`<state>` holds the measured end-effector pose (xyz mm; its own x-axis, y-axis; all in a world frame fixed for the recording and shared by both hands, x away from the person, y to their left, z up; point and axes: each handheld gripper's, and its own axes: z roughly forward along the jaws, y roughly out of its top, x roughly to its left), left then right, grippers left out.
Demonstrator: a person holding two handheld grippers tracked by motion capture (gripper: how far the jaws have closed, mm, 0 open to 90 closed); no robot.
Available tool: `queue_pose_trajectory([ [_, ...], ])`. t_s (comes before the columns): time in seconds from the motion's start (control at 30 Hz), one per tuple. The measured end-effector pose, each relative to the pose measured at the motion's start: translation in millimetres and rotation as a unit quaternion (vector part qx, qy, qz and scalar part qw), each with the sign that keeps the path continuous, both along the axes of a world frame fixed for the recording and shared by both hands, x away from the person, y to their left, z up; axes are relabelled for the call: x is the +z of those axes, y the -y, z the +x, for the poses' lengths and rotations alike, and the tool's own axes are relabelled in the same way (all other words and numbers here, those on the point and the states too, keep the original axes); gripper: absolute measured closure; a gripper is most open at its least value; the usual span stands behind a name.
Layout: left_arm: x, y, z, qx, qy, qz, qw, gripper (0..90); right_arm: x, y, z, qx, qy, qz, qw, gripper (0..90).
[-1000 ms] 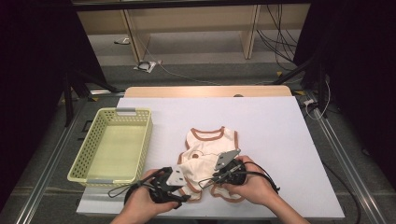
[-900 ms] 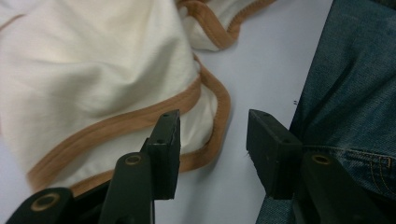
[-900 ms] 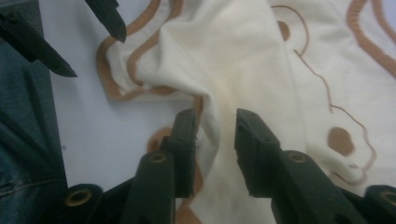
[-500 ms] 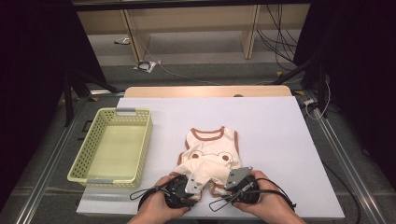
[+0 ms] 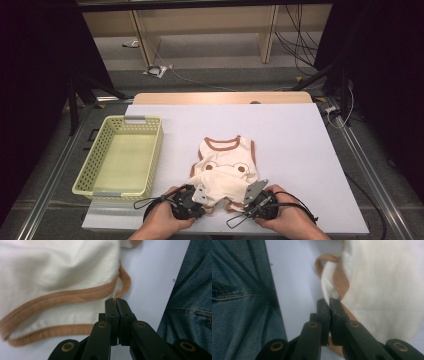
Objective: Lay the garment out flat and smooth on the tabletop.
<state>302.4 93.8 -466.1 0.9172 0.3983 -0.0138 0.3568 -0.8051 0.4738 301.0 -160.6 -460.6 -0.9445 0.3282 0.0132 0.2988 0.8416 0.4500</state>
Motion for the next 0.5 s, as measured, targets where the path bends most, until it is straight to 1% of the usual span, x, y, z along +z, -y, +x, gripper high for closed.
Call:
queue_pose_trajectory([
  [0.03,5.9,-10.7,0.2,0.003,-0.012,-0.02,0.9997,88.5,3.0,4.5,-1.1,0.001,-0.001,0.007,1.0,87.7],
  [0.07,5.9,-10.7,0.2,0.003,-0.012,-0.02,0.9997,88.5,3.0,4.5,-1.1,0.001,-0.001,0.007,1.0,87.7],
  [0.1,12.7,-21.1,-2.3,0.006,-0.021,-0.043,0.9988,88.5,5.5,9.6,-2.4,0.007,-0.005,0.013,0.9999,87.7],
  [0.13,12.7,-21.1,-2.3,0.006,-0.021,-0.043,0.9988,88.5,5.5,9.6,-2.4,0.007,-0.005,0.013,0.9999,87.7],
  [0.17,17.9,-30.2,-6.2,0.005,-0.034,-0.063,0.9974,88.5,7.7,15.6,-5.6,0.008,-0.013,0.02,0.9997,87.7],
  [0.2,17.9,-30.2,-6.2,0.005,-0.034,-0.063,0.9974,88.5,7.7,15.6,-5.6,0.008,-0.013,0.02,0.9997,87.7],
  [0.23,21.6,-36.7,-10.8,0.001,-0.044,-0.078,0.996,88.5,8.3,19.1,-9.3,0.016,-0.017,0.025,0.9994,87.7],
  [0.27,21.6,-36.7,-10.8,0.001,-0.044,-0.078,0.996,88.4,8.3,19.1,-9.3,0.016,-0.017,0.025,0.9994,87.7],
  [0.33,23.3,-40.6,-15.9,-0.002,-0.044,-0.077,0.9961,88.4,9.2,20.9,-14.4,0.025,-0.026,0.024,0.9991,87.7],
  [0.37,22.8,-42.8,-21.4,-0.008,-0.05,-0.076,0.9959,88.4,9.4,21.5,-19.4,0.033,-0.031,0.023,0.9987,87.7],
  [0.4,22.8,-42.8,-21.4,-0.008,-0.05,-0.076,0.9959,88.3,9.4,21.5,-19.4,0.033,-0.031,0.023,0.9987,87.7],
  [0.43,21.4,-44.2,-27.5,-0.018,-0.059,-0.076,0.9952,88.2,10.1,22.2,-25.2,0.046,-0.041,0.021,0.9979,87.7],
  [0.47,21.4,-44.2,-27.5,-0.018,-0.059,-0.076,0.9952,88.1,10.1,22.2,-25.2,0.046,-0.041,0.021,0.9979,87.7],
  [0.5,20.3,-45.4,-33.2,-0.035,-0.07,-0.074,0.9942,87.8,10.3,23.3,-32.0,0.062,-0.06,0.016,0.9961,87.6],
])
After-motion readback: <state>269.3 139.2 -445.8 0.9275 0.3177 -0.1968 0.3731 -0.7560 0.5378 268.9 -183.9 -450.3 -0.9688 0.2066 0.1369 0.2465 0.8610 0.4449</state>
